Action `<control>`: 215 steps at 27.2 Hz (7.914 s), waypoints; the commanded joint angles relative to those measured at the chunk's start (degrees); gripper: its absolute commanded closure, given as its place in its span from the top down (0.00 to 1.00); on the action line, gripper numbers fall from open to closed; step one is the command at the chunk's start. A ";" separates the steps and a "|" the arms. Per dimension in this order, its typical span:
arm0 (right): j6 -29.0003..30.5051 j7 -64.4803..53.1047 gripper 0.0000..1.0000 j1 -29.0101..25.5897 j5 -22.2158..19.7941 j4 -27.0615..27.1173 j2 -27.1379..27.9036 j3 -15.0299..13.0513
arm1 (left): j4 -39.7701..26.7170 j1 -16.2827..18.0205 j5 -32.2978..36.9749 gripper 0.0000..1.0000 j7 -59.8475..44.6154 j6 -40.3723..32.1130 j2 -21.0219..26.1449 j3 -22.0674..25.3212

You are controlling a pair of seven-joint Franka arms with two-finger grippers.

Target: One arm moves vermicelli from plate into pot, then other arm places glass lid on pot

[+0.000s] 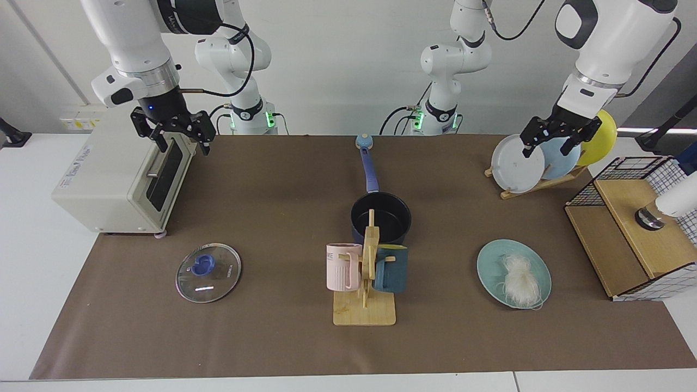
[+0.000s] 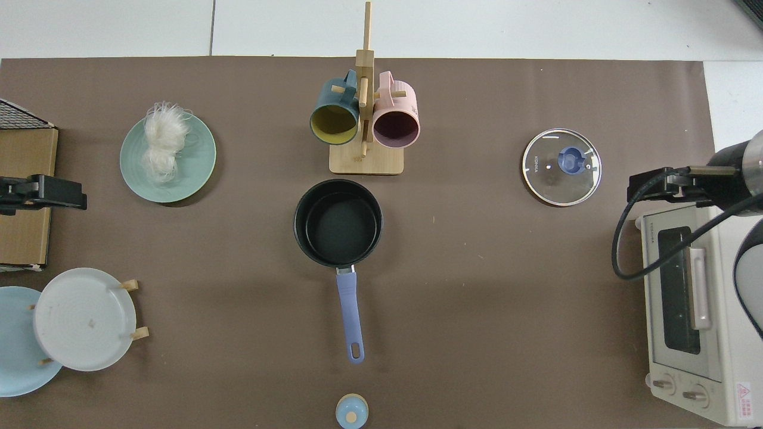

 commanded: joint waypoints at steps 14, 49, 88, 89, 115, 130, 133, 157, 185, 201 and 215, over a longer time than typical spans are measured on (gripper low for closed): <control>0.25 -1.98 1.00 -0.88 1.42 -0.17 -0.53 0.27 | 5.54 0.27 -0.26 1.00 0.51 12.44 6.99 1.15; 0.25 -1.98 1.00 -0.88 1.42 -0.17 -0.44 0.27 | 2.21 -1.05 2.11 1.00 -4.32 40.30 31.96 0.01; 0.25 -1.98 1.00 -0.88 1.42 -0.17 -0.53 0.27 | 9.60 -1.05 2.38 0.00 -5.11 26.96 27.41 -0.78; 0.25 -1.98 1.00 -0.97 1.42 -0.17 -0.53 0.27 | 9.51 -1.05 2.38 0.00 -5.55 25.65 26.00 -0.78; -3.79 -3.47 1.00 -0.45 0.01 3.95 2.10 0.27 | -13.33 -2.02 -4.12 0.00 -30.07 26.31 5.51 -22.66; -4.33 -3.56 0.99 1.22 -2.45 29.62 28.46 0.62 | -17.21 -6.23 -4.13 0.00 -37.10 40.12 14.73 -26.18; -1.17 -3.65 0.99 1.31 -3.24 29.71 30.93 0.53 | -17.21 -7.20 -2.99 0.00 -37.90 42.15 17.37 -26.18; 26.25 -10.06 0.98 -1.67 -2.80 7.22 34.11 0.80 | -8.62 -4.30 -0.44 1.00 -35.96 27.77 16.68 -25.13; 26.70 -10.24 0.29 -3.17 -2.80 4.05 32.52 0.80 | 1.07 -2.98 0.88 1.00 -5.03 1.99 4.63 -2.20; 20.03 -8.22 0.00 0.60 -2.63 5.02 26.20 0.71 | 0.98 -3.51 0.44 1.00 0.25 2.34 4.28 0.80; 3.50 5.13 0.00 12.37 -2.63 4.75 13.72 0.88 | 0.81 -3.16 0.53 1.00 0.25 1.73 3.93 0.80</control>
